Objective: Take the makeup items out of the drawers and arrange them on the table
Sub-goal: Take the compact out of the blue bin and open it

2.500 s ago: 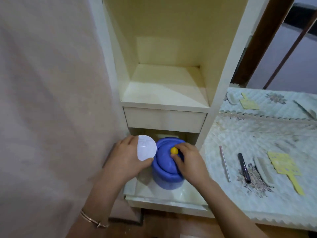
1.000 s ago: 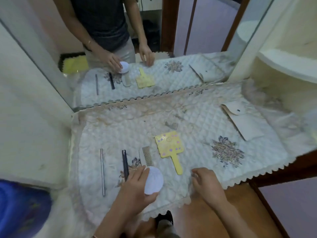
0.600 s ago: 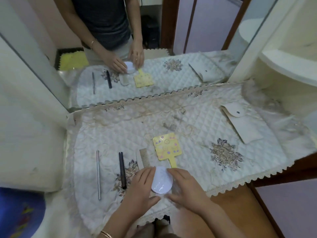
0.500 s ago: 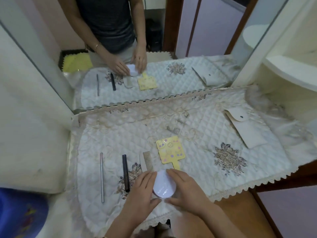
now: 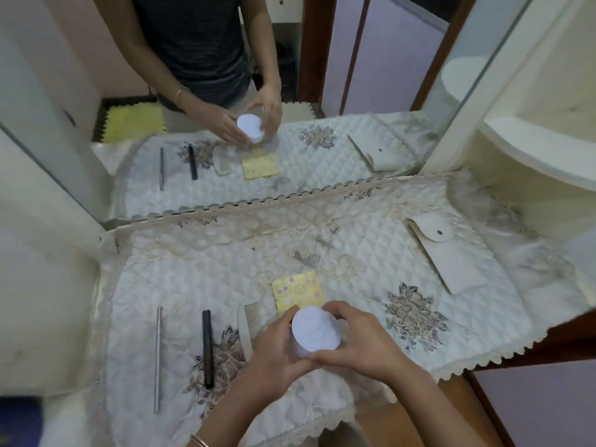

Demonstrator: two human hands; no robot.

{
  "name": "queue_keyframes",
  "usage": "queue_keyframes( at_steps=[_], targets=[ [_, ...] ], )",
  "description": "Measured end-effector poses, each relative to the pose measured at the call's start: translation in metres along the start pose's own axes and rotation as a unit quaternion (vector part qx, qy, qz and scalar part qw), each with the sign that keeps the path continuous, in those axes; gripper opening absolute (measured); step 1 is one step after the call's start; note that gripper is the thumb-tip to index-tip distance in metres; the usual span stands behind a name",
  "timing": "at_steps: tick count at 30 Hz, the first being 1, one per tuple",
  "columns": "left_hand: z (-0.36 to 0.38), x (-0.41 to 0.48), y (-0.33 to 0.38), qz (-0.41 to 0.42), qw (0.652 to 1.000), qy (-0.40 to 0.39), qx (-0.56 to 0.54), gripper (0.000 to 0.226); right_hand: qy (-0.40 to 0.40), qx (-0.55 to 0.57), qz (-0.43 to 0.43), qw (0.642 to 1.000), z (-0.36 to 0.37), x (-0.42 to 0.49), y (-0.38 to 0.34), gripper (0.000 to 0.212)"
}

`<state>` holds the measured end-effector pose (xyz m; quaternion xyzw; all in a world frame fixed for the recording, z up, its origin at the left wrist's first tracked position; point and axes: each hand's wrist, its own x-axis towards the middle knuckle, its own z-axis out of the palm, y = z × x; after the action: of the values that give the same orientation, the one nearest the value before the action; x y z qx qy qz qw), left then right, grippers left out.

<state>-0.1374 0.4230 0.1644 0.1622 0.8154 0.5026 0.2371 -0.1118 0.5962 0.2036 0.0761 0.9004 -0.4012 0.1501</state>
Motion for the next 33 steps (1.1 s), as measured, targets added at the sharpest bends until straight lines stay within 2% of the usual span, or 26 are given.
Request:
queue_keyframes(
  at_steps=[2,4,7,9,11,13,18,21,23,26,28,33],
  targets=[
    [0.009,0.018,0.011,-0.005,0.999,-0.032,0.027,0.079,0.012,0.001,0.001,1.000,-0.021,0.004,0.012,0.059],
    [0.024,0.037,0.016,-0.006,0.998,-0.058,0.019,0.077,0.026,0.026,0.000,0.999,-0.044,0.011,0.029,0.045],
    [0.050,0.059,0.034,-0.038,0.998,-0.047,-0.025,0.087,0.000,0.048,0.010,0.999,-0.080,0.026,0.057,0.036],
    [0.069,0.070,0.041,-0.042,0.998,-0.033,-0.022,0.085,-0.006,0.077,0.013,0.997,-0.098,0.040,0.071,0.033],
    [0.086,0.077,0.042,-0.061,0.998,-0.021,-0.017,0.092,-0.013,0.062,0.011,0.998,-0.108,0.058,0.081,0.039],
    [0.100,0.080,0.041,-0.071,0.997,-0.007,-0.009,0.096,-0.028,0.015,-0.005,0.999,-0.109,0.074,0.086,0.055],
    [0.120,0.083,0.045,-0.076,0.995,0.060,0.036,0.079,-0.027,-0.032,-0.067,0.997,-0.100,0.094,0.093,0.058],
    [0.129,0.087,0.037,-0.103,0.985,0.071,0.116,0.110,-0.050,-0.012,-0.085,0.995,-0.104,0.098,0.097,0.051],
    [0.131,0.088,0.035,-0.122,0.981,0.071,0.133,0.119,-0.073,0.006,-0.080,0.994,-0.110,0.097,0.098,0.035],
    [0.132,0.088,0.038,-0.111,0.978,0.085,0.152,0.108,-0.061,0.001,-0.086,0.994,-0.112,0.104,0.099,0.026],
    [0.131,0.088,0.040,-0.103,0.977,0.110,0.152,0.092,-0.030,-0.021,-0.075,0.996,-0.108,0.112,0.098,0.032],
    [0.129,0.091,0.038,-0.085,0.970,0.143,0.176,0.079,0.019,0.023,-0.013,0.999,-0.096,0.131,0.096,0.045]
  ],
)
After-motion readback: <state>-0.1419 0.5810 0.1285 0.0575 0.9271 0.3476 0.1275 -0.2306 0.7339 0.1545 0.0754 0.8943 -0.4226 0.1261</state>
